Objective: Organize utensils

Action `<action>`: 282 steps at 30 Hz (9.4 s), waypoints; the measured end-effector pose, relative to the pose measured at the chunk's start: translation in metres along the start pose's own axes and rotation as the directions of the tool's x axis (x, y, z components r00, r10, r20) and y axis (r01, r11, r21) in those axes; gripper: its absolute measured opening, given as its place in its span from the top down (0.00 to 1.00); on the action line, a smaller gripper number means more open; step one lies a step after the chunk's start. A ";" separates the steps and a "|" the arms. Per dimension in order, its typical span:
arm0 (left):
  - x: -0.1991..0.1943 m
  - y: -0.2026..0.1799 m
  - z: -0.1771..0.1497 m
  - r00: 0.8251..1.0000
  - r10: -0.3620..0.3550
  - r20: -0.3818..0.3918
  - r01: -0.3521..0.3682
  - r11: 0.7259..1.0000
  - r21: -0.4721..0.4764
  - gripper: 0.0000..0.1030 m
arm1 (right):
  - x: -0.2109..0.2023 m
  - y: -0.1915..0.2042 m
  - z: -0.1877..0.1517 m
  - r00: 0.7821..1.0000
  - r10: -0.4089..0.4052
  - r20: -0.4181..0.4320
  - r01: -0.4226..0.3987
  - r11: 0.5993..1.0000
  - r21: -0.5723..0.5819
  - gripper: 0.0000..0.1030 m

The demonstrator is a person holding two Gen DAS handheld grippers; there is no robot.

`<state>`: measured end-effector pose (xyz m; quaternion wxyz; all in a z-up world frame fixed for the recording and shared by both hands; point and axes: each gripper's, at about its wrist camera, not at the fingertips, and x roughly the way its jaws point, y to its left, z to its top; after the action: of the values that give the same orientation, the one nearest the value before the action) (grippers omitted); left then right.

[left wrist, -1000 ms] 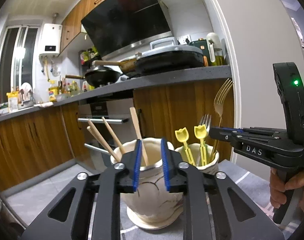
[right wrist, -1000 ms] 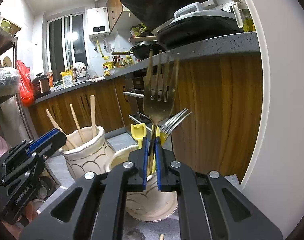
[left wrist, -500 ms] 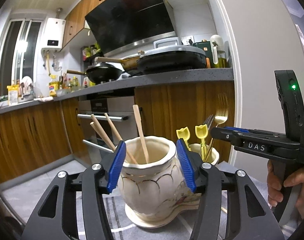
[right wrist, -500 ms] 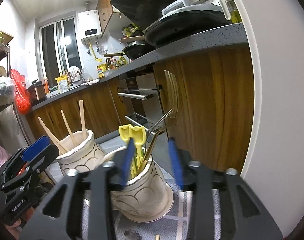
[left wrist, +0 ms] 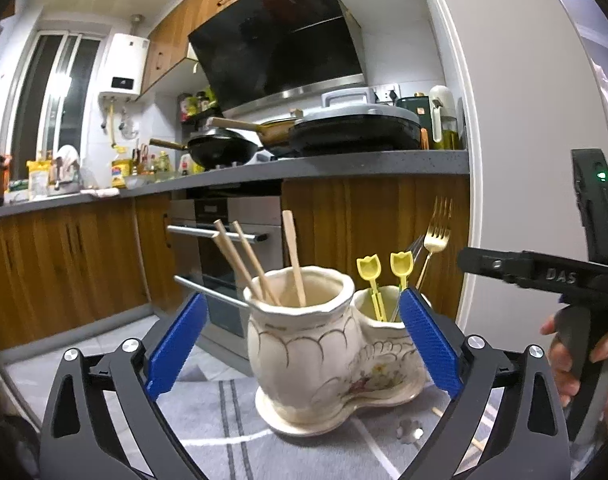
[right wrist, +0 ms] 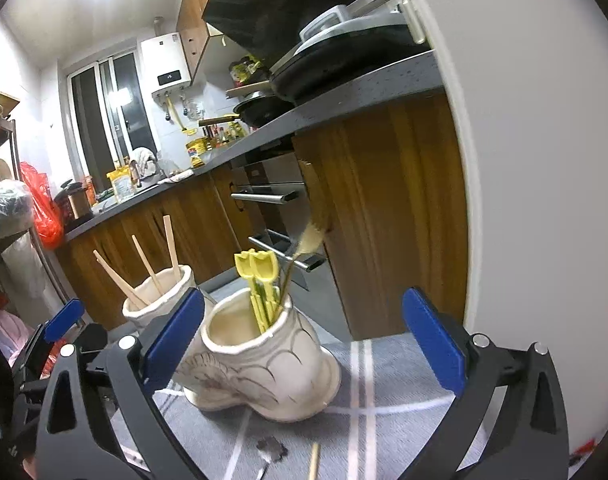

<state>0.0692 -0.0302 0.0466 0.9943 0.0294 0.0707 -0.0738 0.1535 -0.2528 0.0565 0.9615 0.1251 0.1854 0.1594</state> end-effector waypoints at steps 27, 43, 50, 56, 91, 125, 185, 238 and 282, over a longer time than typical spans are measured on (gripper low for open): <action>-0.042 0.015 -0.047 0.975 -0.013 -0.223 0.015 1.000 0.006 0.05 | -0.019 0.046 -0.107 0.924 -0.160 -0.348 0.066 0.962 -0.266 0.05; -0.041 0.038 -0.050 0.971 -0.012 -0.239 -0.005 0.998 -0.069 0.05 | 0.018 0.079 -0.127 0.849 -0.222 -0.480 0.064 0.944 -0.323 0.37; -0.042 0.041 -0.049 0.972 -0.018 -0.234 -0.001 0.997 -0.082 0.05 | 0.032 0.076 -0.127 0.819 -0.211 -0.533 0.070 0.960 -0.273 0.53; -0.042 0.041 -0.049 0.971 -0.021 -0.237 0.002 0.997 -0.083 0.05 | 0.033 0.076 -0.125 0.826 -0.197 -0.528 0.058 0.962 -0.269 0.79; 0.009 -0.082 -0.067 0.839 -0.128 -0.529 0.112 0.992 -0.063 0.05 | -0.077 -0.026 -0.046 0.941 0.181 -0.285 -0.175 0.984 0.044 0.99; 0.019 -0.091 -0.067 0.752 -0.193 -0.630 0.217 0.975 -0.040 0.95 | -0.094 -0.037 -0.039 0.968 0.179 -0.177 -0.177 0.984 0.022 0.99; 0.039 0.009 0.028 1.000 -0.014 -0.005 0.013 0.996 -0.089 0.95 | 0.035 0.027 0.003 0.990 0.141 0.004 -0.140 0.985 -0.097 0.99; -0.025 0.009 -0.041 0.990 0.020 -0.141 -0.021 1.000 -0.001 0.12 | -0.010 0.037 -0.064 1.000 -0.003 -0.020 -0.003 0.961 -0.277 0.09; -0.024 0.017 -0.042 0.989 0.032 -0.143 -0.039 0.998 -0.041 0.09 | -0.015 0.037 -0.066 1.000 -0.011 0.026 0.018 0.957 -0.288 0.07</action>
<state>0.0421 -0.0072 0.0093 0.9883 0.0140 0.1427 -0.0522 0.1044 -0.2122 0.0128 0.9728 -0.0157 0.1492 0.1763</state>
